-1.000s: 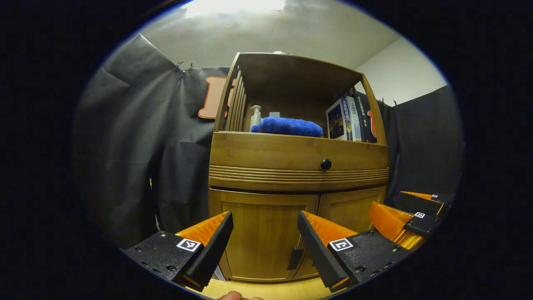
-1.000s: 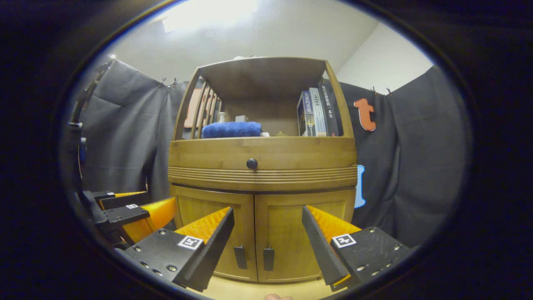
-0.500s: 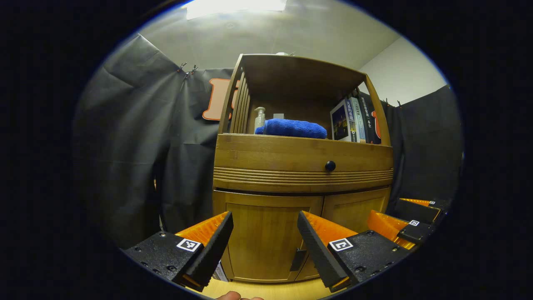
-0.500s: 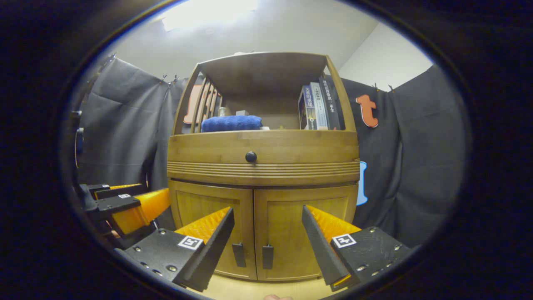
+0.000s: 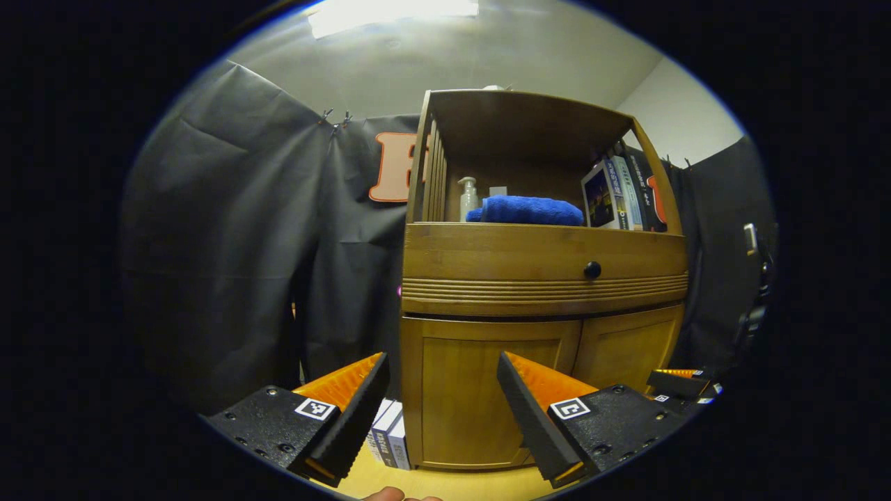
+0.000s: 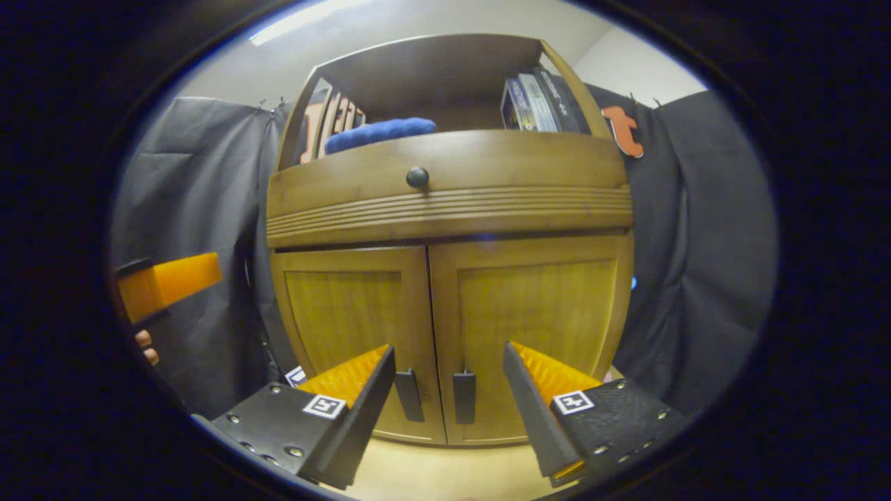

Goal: Open the right door of the double-door shoe cabinet with the right hand, and open the left door with the left hand.

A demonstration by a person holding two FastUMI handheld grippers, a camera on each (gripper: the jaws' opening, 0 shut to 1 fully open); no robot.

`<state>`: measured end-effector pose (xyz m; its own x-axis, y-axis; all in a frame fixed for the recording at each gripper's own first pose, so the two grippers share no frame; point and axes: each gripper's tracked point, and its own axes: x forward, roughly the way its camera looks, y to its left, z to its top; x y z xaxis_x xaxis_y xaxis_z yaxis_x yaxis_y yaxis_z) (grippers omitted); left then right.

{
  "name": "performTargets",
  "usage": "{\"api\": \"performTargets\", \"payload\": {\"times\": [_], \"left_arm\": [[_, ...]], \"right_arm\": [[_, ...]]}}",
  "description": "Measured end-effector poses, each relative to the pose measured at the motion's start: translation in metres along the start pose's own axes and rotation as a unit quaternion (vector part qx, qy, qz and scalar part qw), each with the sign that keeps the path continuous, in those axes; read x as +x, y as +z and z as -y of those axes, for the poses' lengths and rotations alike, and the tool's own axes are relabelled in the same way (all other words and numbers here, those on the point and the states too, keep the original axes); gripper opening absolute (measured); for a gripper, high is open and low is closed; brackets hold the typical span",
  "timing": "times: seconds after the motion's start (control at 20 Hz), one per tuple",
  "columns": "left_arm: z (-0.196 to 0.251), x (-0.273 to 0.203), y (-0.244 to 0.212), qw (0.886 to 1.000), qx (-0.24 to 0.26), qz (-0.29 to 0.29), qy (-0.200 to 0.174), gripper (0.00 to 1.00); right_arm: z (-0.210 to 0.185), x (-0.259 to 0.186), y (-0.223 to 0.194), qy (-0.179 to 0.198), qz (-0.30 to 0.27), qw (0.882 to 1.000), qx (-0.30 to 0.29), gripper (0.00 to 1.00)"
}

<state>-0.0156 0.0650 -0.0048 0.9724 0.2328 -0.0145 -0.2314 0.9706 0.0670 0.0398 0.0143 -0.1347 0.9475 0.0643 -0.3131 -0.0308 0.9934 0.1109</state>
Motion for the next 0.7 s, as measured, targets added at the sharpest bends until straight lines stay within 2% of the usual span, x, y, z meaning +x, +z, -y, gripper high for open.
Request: {"api": "performTargets", "payload": {"times": [0.05,0.1,0.2,0.25,0.35,0.45,0.55,0.65,0.7], "left_arm": [[-0.005,0.0,0.001,1.0,0.001,0.001,0.005,0.96],[-0.009,0.001,0.001,1.0,0.002,0.003,0.01,0.93],[-0.019,0.003,0.001,1.0,0.005,0.003,0.021,0.96],[-0.023,0.005,0.001,1.0,0.007,0.003,0.026,0.93],[-0.033,0.006,0.0,0.999,0.007,0.002,0.036,0.96],[-0.043,0.008,-0.003,0.999,0.007,0.0,0.046,0.96],[-0.052,0.011,-0.006,0.998,0.009,-0.003,0.056,0.93],[-0.057,0.012,-0.008,0.998,0.011,-0.004,0.066,0.93],[-0.062,0.014,-0.01,0.997,0.011,-0.005,0.071,0.96]], "right_arm": [[0.001,0.006,-0.009,-0.004,-0.011,1.0,0.0,0.8],[0.002,0.01,-0.014,-0.006,-0.021,1.0,-0.001,0.83],[0.006,0.025,-0.026,-0.012,-0.033,0.999,0.002,0.65],[0.008,0.03,-0.033,-0.017,-0.042,0.999,0.002,0.54],[0.011,0.049,-0.043,-0.02,-0.054,0.998,0.0,0.61],[0.009,0.054,-0.052,-0.017,-0.065,0.998,0.005,0.37],[0.008,0.067,-0.059,-0.019,-0.073,0.997,0.001,0.33],[0.008,0.076,-0.063,-0.024,-0.078,0.997,-0.002,0.33],[0.009,0.079,-0.067,-0.027,-0.08,0.996,-0.002,0.33]]}}
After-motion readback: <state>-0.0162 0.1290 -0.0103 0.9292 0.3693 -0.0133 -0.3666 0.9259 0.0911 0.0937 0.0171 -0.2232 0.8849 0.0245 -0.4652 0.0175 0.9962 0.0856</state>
